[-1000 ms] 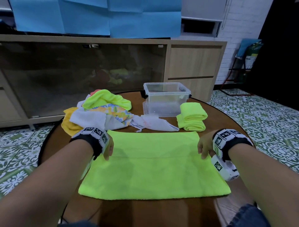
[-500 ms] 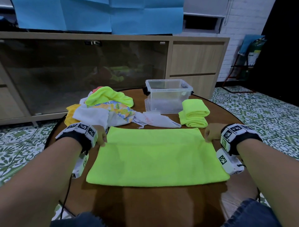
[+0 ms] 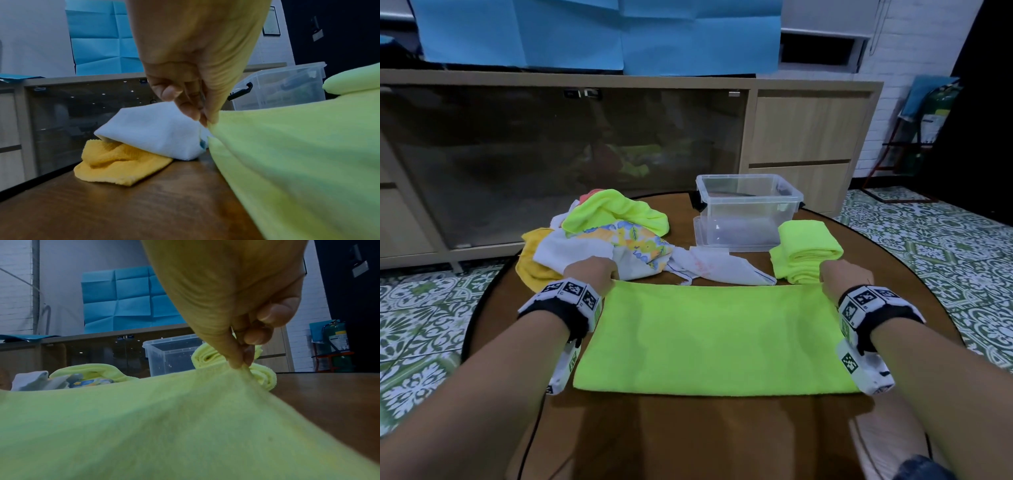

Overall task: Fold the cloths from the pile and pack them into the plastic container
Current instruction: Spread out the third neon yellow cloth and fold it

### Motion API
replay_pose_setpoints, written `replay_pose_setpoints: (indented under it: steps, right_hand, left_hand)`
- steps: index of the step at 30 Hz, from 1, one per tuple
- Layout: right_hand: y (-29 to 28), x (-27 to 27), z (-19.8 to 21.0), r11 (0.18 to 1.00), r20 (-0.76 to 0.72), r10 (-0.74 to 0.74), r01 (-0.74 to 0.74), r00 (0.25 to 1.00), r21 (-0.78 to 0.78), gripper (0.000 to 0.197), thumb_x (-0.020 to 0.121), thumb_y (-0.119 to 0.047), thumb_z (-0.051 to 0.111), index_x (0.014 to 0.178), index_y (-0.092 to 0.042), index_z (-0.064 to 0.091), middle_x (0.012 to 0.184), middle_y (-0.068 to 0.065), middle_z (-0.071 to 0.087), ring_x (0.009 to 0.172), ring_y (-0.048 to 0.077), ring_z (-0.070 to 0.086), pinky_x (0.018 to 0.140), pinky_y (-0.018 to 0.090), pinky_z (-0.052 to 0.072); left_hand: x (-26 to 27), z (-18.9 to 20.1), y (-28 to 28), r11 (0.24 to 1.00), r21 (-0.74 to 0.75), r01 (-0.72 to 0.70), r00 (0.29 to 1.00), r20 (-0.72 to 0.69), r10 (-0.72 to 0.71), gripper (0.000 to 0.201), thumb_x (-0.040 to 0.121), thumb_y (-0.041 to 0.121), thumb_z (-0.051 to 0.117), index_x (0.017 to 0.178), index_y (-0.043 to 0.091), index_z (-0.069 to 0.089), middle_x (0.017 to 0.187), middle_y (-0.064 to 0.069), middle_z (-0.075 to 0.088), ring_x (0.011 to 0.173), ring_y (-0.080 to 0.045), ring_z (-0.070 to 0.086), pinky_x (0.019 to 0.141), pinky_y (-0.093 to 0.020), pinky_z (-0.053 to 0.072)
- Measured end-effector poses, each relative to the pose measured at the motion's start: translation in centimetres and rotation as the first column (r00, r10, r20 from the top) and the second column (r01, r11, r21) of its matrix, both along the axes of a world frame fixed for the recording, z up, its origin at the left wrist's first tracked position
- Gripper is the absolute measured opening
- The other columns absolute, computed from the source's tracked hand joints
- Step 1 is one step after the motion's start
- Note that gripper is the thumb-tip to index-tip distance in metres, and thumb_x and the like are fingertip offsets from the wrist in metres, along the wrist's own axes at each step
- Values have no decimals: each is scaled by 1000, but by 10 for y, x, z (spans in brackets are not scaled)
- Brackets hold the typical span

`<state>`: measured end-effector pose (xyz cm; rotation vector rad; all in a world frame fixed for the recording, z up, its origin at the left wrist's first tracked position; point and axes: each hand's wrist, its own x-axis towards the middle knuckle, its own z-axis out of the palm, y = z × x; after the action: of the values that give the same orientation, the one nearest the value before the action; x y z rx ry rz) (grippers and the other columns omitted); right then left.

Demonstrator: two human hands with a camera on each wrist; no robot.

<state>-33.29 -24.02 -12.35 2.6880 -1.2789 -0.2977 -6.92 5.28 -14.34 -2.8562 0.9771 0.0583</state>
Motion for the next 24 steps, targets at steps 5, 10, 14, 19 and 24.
replay_pose_setpoints:
  steps: [5,10,14,19,24]
  right_hand:
    - [-2,7,-9,999,-57,-45,44,997,-9,13,91,1,39,92,-10,45,71,0,40,82,24,50,73,31,39]
    - [-9,12,-14,999,-70,-31,32,997,15,21,90,0,41,104,-8,54,73,1,42,81,25,49,71,32,40]
    - [-16,14,-18,999,-34,13,-11,999,53,27,91,-2,40,112,-11,55,107,6,58,92,26,57,71,33,42]
    - [-29,9,-27,967,81,80,-97,993,233,11,90,-16,47,97,-23,52,106,3,57,96,22,56,68,27,44]
    - [-34,3,-29,942,172,65,-117,983,313,29,91,-19,54,119,-15,58,111,6,55,96,21,52,73,27,41]
  left_hand:
    - [1,-13,-15,998,63,29,997,64,-33,32,98,18,38,123,26,56,124,-2,57,111,-22,56,83,-31,47]
    - [3,-23,-25,981,191,17,996,88,-34,33,98,15,40,125,23,56,123,-1,57,109,-21,57,76,-30,46]
    - [3,-26,-27,972,232,-17,997,82,-2,33,95,15,43,126,20,54,104,1,58,96,-21,59,70,-29,46]
    - [0,-23,-28,981,193,-38,999,40,31,34,92,26,44,124,19,51,119,-2,55,100,-19,60,71,-26,47]
    - [4,-20,-25,989,140,-36,999,-13,39,29,96,28,40,112,12,57,97,-2,60,87,-20,58,66,-26,44]
